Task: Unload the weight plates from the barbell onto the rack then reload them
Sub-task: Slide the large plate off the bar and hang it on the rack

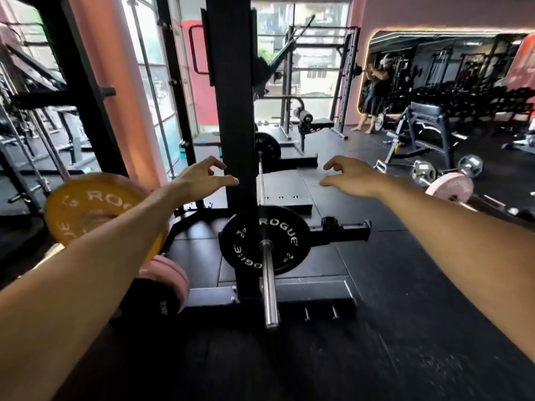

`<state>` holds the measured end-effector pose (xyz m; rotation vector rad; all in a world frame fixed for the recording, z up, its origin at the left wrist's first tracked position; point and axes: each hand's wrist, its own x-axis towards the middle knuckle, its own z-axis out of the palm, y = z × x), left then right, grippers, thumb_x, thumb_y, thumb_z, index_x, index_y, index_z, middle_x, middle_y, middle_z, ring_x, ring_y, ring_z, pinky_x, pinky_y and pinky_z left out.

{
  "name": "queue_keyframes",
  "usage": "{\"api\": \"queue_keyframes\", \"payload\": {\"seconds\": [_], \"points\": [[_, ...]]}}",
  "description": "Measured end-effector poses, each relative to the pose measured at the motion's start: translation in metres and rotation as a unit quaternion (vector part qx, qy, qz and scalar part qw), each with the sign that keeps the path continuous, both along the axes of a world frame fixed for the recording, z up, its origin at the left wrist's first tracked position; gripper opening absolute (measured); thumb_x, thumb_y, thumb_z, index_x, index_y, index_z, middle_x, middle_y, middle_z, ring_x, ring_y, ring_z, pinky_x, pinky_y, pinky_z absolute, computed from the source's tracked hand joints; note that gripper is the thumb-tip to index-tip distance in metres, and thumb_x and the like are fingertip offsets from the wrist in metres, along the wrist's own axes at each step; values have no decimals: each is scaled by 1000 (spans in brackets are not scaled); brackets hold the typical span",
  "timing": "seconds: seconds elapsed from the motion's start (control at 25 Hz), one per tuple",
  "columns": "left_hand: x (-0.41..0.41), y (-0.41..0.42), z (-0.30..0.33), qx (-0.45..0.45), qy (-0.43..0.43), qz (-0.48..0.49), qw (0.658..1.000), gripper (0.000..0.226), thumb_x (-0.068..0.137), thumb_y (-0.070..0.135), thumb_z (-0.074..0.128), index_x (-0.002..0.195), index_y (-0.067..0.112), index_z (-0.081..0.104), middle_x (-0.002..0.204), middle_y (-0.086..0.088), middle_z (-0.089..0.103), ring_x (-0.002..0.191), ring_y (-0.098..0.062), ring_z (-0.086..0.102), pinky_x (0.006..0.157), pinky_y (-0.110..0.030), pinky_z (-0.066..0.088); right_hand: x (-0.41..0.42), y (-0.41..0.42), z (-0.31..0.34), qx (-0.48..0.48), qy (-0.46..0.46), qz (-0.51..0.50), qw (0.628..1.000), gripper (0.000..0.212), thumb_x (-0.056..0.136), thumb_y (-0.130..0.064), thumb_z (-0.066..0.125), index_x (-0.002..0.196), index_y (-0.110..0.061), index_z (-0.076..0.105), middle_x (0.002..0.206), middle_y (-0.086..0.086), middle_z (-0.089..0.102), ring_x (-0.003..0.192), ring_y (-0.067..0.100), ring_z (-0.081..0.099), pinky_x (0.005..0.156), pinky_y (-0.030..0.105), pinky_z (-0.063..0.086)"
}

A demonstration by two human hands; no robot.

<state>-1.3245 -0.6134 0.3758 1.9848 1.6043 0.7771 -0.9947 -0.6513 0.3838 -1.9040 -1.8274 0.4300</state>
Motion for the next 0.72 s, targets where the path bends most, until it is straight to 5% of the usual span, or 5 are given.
{"api": "queue_keyframes", "payload": {"seconds": [0.12,0.4,0.72], "points": [[6,6,-71,-26,7,-6,1000,60,69,60,74,120,33,57,125,-4,58,111,-27,58,101,-42,45,6,9,-78,-10,10,-5,1000,46,85,-44,65,127,-29,53,141,2,50,127,21,48,99,29,36],[5,67,-246,-25,40,26,999,54,80,52,74,126,29,57,114,1,57,102,-19,53,85,-32,38,39,70,-280,-49,34,-10,998,52,81,-45,67,128,-27,54,131,3,56,111,19,53,92,30,41],[-4,128,-443,-13,9,48,999,64,67,60,78,123,36,57,120,-3,59,109,-21,54,90,-33,42,61,128,-460,-11,35,-29,999,49,81,-46,68,124,-25,56,123,0,58,107,17,54,87,27,38]]}}
